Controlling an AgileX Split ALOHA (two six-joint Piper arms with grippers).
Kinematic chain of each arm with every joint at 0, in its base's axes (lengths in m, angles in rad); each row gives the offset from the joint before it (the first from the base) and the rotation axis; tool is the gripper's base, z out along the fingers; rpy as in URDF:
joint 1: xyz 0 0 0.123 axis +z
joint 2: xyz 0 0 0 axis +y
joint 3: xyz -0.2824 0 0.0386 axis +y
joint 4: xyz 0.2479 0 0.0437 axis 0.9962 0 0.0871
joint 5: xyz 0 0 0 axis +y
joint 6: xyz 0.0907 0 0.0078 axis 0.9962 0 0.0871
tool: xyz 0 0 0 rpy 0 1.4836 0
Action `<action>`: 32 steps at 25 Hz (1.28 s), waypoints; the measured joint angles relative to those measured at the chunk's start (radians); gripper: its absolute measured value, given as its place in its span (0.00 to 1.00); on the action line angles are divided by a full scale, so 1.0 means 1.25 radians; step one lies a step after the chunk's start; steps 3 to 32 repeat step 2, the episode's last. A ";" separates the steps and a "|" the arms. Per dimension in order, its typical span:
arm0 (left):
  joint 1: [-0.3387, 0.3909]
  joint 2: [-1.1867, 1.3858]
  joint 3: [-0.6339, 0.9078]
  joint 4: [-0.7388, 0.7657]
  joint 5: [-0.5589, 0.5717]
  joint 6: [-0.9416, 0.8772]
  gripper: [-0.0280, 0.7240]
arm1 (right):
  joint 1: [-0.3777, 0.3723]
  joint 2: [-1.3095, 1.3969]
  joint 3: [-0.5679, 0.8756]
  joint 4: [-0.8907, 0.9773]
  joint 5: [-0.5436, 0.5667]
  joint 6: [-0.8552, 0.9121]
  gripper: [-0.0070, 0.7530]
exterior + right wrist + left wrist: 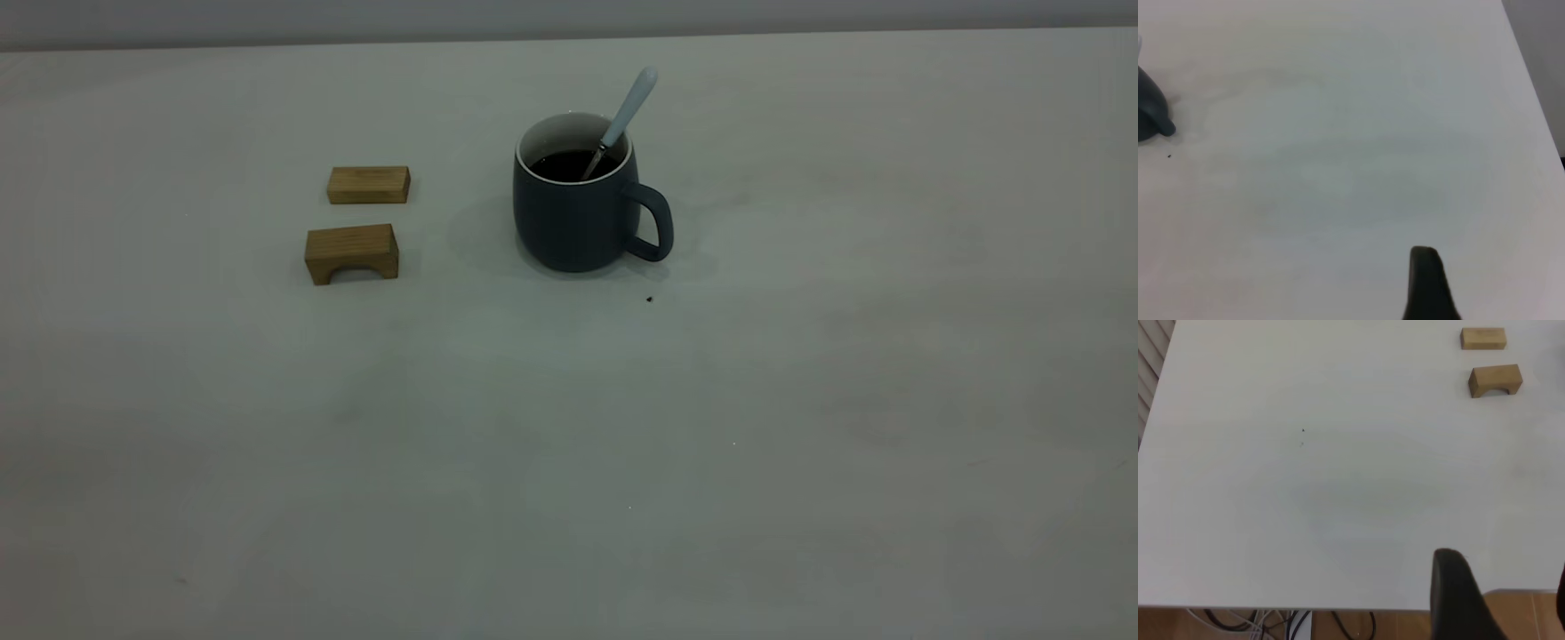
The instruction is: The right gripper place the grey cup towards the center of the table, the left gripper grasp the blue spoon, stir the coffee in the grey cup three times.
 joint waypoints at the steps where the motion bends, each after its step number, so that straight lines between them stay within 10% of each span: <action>1: 0.000 0.000 0.000 0.000 0.000 0.000 0.62 | 0.000 0.000 0.000 0.000 0.000 0.000 0.72; 32: 0.000 0.000 0.000 0.000 0.000 0.000 0.62 | 0.000 0.000 0.000 0.000 0.000 0.000 0.72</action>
